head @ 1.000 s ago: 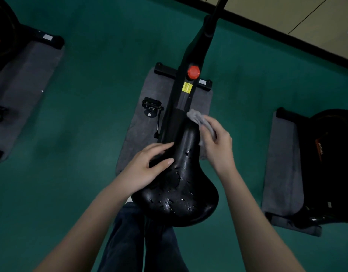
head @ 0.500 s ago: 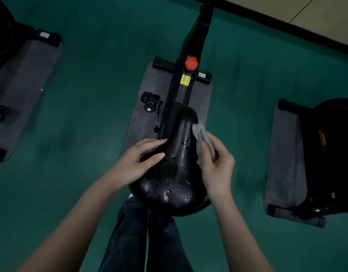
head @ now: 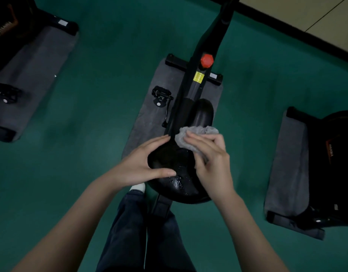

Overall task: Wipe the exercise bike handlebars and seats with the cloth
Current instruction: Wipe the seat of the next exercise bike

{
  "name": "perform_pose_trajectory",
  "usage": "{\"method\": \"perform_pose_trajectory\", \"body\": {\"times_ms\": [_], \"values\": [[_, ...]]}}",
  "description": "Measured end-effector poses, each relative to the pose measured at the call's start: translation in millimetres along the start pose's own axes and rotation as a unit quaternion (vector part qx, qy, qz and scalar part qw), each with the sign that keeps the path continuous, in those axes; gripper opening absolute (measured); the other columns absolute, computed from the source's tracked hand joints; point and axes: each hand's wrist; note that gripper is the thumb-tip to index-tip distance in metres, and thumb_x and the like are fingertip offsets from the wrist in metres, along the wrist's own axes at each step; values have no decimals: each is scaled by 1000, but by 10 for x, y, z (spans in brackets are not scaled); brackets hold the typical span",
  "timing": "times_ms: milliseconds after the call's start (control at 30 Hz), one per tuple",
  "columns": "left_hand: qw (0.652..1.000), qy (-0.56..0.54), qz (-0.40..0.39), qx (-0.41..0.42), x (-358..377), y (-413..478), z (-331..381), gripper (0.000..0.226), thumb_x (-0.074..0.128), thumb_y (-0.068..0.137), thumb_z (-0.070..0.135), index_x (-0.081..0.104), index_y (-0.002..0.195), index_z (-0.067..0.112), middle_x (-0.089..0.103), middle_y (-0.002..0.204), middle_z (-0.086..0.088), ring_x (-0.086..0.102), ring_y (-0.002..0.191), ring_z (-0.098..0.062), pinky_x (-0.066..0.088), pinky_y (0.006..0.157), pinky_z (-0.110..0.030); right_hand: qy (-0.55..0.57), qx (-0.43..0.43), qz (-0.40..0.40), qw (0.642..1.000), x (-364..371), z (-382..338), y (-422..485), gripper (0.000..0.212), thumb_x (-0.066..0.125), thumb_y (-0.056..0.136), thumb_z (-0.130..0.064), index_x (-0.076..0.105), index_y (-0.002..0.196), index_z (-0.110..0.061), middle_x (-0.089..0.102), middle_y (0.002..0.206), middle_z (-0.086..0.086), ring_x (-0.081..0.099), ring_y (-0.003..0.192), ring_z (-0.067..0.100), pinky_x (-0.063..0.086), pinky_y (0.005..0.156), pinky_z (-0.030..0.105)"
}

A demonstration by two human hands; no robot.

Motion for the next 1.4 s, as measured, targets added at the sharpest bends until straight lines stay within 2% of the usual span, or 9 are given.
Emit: {"method": "perform_pose_trajectory", "body": {"times_ms": [133, 300, 500, 600, 800, 933, 1067, 1200, 1400], "values": [[1000, 5, 3, -2, 19, -44, 10, 107, 63, 48, 86, 30, 142, 47, 27, 149, 27, 22, 137, 9, 23, 118, -38, -7, -51, -75, 996, -61, -44, -180, 30, 56, 88, -3, 71, 113, -10, 68, 117, -3, 51, 102, 16, 47, 88, 47], [1000, 14, 5, -2, 35, -69, 15, 111, 63, 41, 88, 29, 140, 51, 26, 149, 27, 22, 138, 6, 22, 118, -38, -39, -19, -7, 999, -161, 114, -83, 33, 60, 85, 5, 71, 113, -10, 66, 120, -2, 51, 104, 18, 48, 90, 45], [1000, 17, 4, 17, 38, -80, 14, 113, 65, 35, 88, 28, 135, 53, 22, 139, 40, 22, 137, 7, 21, 118, -32, -10, -11, -23, 1000, -208, 93, -529, 36, 59, 84, 3, 70, 115, -12, 66, 122, -4, 51, 101, 15, 49, 87, 44], [999, 24, 9, 36, 41, -60, -1, 112, 71, 35, 82, 28, 133, 52, 24, 139, 37, 25, 135, 8, 22, 117, -27, -5, 6, 21, 1000, -243, 212, -426, 33, 61, 84, 7, 72, 108, -13, 67, 115, -9, 56, 102, 19, 49, 89, 43], [998, 5, 21, 53, 60, -64, 4, 106, 70, 37, 83, 32, 130, 51, 31, 137, 32, 28, 130, 14, 22, 107, -5, 79, 59, 74, 992, -200, 362, -253, 25, 62, 86, 7, 74, 101, -9, 72, 108, 0, 60, 107, 16, 41, 97, 18], [999, -4, 22, 49, 69, -60, -6, 107, 73, 37, 81, 34, 131, 48, 33, 140, 27, 32, 131, 10, 26, 109, -9, 87, 84, 71, 990, -276, 369, -534, 26, 64, 85, 5, 74, 104, -10, 71, 110, -4, 59, 108, 12, 39, 97, 15], [999, -5, 24, 43, 60, -69, -18, 102, 73, 36, 81, 37, 128, 57, 34, 141, 28, 33, 132, 8, 28, 109, -13, 127, 130, 64, 981, -318, 442, -474, 26, 61, 87, -3, 73, 104, -19, 68, 98, -23, 60, 102, 5, 40, 91, 11], [999, -15, 29, 37, 65, -65, -45, 105, 76, 36, 78, 39, 130, 49, 38, 141, 21, 37, 132, 0, 30, 112, -28, 253, 226, 18, 940, -234, 662, -82, 30, 59, 88, 4, 69, 106, -17, 69, 94, -12, 63, 87, -3, 47, 82, 15], [998, -33, 34, 34, 94, -63, -40, 101, 82, 39, 50, 42, 131, 45, 47, 137, 11, 46, 126, -2, 38, 108, -29, 390, 302, -40, 869, -248, 849, -132, 25, 57, 91, 0, 72, 98, -19, 74, 90, -1, 68, 85, 14, 53, 83, 30]]}}
Point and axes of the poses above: each hand's wrist, its own y-axis towards the middle knuckle, its own x-axis out of the palm, z = x × y
